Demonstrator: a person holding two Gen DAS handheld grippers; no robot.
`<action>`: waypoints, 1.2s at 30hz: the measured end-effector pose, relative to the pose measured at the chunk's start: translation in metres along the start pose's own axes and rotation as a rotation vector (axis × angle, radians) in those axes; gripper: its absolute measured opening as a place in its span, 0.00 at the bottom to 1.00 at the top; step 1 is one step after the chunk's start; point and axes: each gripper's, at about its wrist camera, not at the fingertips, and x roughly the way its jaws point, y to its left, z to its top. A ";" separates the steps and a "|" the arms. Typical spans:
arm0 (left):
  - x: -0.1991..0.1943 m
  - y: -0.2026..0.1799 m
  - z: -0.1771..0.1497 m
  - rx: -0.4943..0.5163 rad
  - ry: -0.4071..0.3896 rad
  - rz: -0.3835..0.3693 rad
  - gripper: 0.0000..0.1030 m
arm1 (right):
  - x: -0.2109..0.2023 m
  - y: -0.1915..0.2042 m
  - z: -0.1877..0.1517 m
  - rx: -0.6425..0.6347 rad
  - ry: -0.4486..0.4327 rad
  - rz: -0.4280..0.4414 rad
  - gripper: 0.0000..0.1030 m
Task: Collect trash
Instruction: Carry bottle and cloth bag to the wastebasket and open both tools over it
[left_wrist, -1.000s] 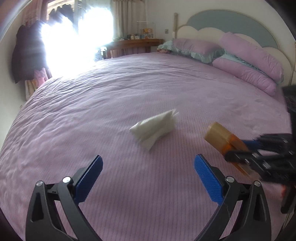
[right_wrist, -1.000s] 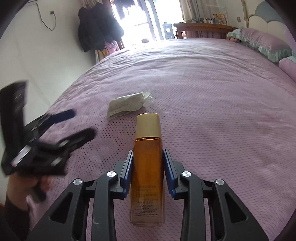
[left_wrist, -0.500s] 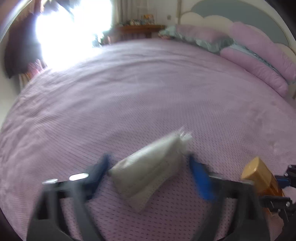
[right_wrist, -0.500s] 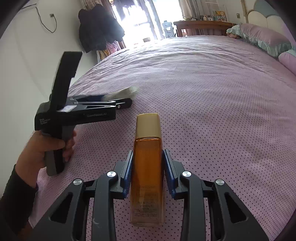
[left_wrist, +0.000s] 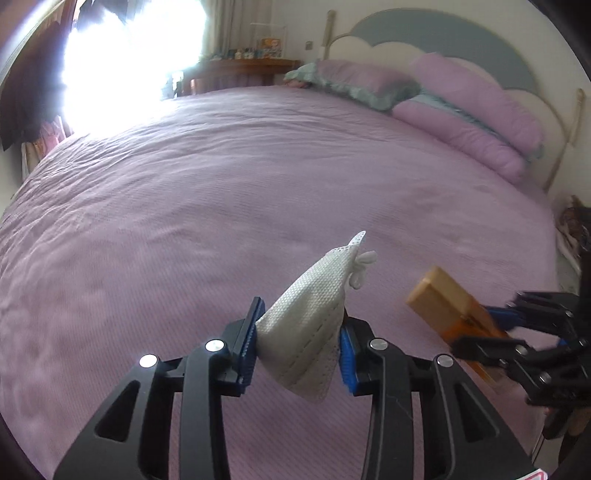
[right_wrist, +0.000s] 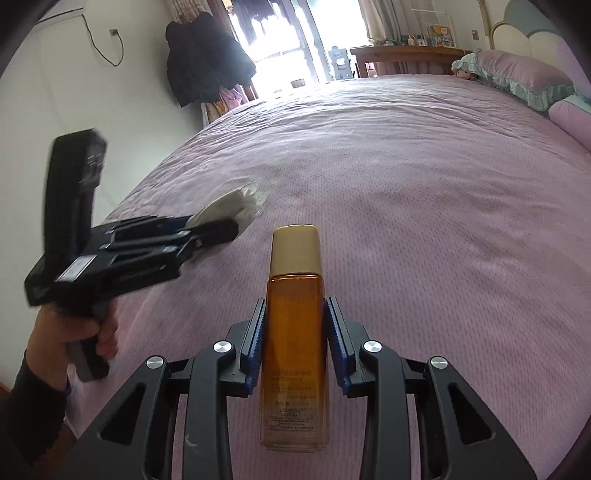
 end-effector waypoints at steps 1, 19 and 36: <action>-0.008 -0.010 -0.007 0.008 -0.007 -0.007 0.36 | -0.006 0.000 -0.005 0.001 -0.001 -0.006 0.30; -0.067 -0.206 -0.099 0.198 -0.004 -0.345 0.36 | -0.167 -0.033 -0.156 0.128 -0.097 -0.208 0.30; -0.019 -0.369 -0.190 0.335 0.215 -0.585 0.37 | -0.218 -0.127 -0.366 0.566 0.061 -0.427 0.30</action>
